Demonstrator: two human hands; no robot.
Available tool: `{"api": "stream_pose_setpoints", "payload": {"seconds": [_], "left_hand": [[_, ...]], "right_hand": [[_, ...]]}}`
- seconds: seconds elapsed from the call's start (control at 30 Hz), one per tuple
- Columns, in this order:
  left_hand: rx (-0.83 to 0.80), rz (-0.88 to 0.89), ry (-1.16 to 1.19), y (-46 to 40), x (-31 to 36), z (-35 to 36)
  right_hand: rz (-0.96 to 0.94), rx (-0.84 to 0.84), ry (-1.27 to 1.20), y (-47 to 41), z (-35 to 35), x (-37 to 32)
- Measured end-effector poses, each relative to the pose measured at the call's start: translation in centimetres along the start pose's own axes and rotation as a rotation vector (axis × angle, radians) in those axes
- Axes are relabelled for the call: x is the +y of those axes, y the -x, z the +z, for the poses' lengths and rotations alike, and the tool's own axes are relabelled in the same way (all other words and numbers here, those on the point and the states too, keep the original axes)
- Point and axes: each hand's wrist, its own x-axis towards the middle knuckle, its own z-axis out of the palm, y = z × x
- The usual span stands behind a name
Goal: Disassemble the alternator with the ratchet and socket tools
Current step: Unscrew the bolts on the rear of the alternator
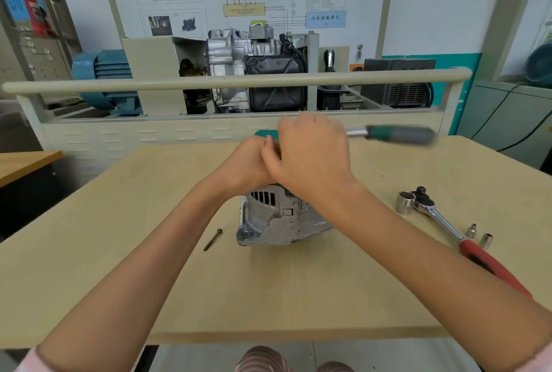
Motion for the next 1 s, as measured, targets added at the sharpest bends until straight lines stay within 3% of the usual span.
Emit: {"api": "stream_pose_setpoints", "payload": {"seconds": [0.07, 0.13, 0.23, 0.33, 0.37, 0.4, 0.47, 0.6, 0.67, 0.8, 1.0], "left_hand": [[-0.028, 0.019, 0.014, 0.1, 0.1, 0.0], [-0.079, 0.039, 0.045, 0.4, 0.4, -0.2], [-0.131, 0.047, 0.06, 0.4, 0.5, -0.4], [-0.175, 0.012, 0.115, 0.3, 0.1, -0.5], [-0.187, 0.002, 0.137, 0.3, 0.0, -0.6], [-0.192, -0.006, 0.161, 0.3, -0.1, -0.7], [-0.167, -0.022, 0.17, 0.4, -0.1, -0.7], [-0.042, -0.031, 0.037, -0.1, -0.1, -0.2], [-0.047, -0.054, 0.002, -0.2, -0.2, -0.1], [-0.108, -0.049, 0.024, 0.1, -0.1, -0.4], [-0.194, -0.032, 0.128, 0.3, 0.4, -0.6]], "right_hand": [[0.108, -0.006, 0.175, 0.0, -0.3, -0.9], [0.06, 0.036, 0.095, -0.1, -0.3, -0.9], [-0.049, 0.027, -0.321, -0.5, -0.4, 0.4], [-0.034, -0.05, -1.003, -0.7, -0.4, 1.4], [-0.038, -0.059, -1.128, -0.7, -0.5, 1.6], [-0.054, -0.054, -1.137, -0.5, -0.6, 1.7], [-0.121, 0.012, -0.916, -0.3, -0.3, 1.6], [-0.013, 0.038, -0.024, 0.1, 0.1, -0.4], [0.056, -0.007, 0.129, 0.0, 0.0, -1.4], [-0.099, 0.051, -0.012, -0.5, -0.2, -0.7], [-0.204, -0.029, -0.639, -0.6, -0.4, 1.7]]}}
